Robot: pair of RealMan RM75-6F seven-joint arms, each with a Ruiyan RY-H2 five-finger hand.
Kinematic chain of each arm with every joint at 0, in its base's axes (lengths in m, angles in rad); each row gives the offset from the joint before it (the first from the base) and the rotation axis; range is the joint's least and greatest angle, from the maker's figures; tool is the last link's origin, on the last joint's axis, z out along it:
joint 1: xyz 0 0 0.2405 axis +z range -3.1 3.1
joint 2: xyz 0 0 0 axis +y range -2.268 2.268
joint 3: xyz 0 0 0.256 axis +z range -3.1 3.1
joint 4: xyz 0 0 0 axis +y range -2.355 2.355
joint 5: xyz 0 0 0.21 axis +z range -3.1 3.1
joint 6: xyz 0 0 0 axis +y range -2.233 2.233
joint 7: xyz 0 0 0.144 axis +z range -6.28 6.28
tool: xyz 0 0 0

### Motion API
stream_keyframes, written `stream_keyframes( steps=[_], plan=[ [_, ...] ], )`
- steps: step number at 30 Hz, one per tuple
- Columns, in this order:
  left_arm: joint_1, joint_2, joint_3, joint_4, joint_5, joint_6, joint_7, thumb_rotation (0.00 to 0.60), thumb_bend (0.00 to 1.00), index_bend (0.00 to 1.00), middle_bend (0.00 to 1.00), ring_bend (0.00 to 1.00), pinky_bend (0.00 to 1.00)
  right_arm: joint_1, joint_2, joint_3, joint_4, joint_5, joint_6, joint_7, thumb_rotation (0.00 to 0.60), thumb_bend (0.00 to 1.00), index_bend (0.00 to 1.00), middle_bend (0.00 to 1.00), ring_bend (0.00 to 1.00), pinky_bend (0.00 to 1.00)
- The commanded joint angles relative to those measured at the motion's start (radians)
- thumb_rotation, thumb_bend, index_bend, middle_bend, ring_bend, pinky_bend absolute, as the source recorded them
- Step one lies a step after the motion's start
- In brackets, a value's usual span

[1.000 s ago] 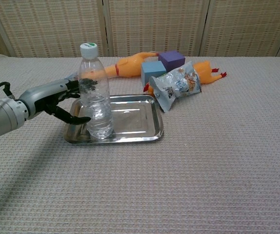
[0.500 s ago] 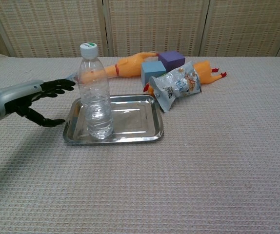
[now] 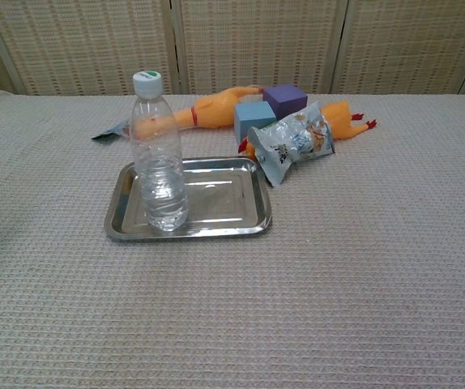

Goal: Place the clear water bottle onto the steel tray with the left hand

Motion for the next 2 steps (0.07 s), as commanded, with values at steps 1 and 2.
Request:
stream_keyframes(
  steps=[1,2],
  plan=[
    [0.066,0.031,0.048,0.017,0.043,0.05,0.068,0.6,0.32,0.0,0.0,0.0,0.0,-0.003,-0.002,0.0,0.002,-0.004,0.004,0.0,0.6,0.01,0.0,0.0,0.0,0.0],
    [0.067,0.043,0.053,0.009,0.045,0.042,0.088,0.6,0.32,0.0,0.0,0.0,0.0,-0.004,-0.002,-0.002,0.003,-0.008,0.006,-0.001,0.6,0.01,0.0,0.0,0.0,0.0]
  ],
)
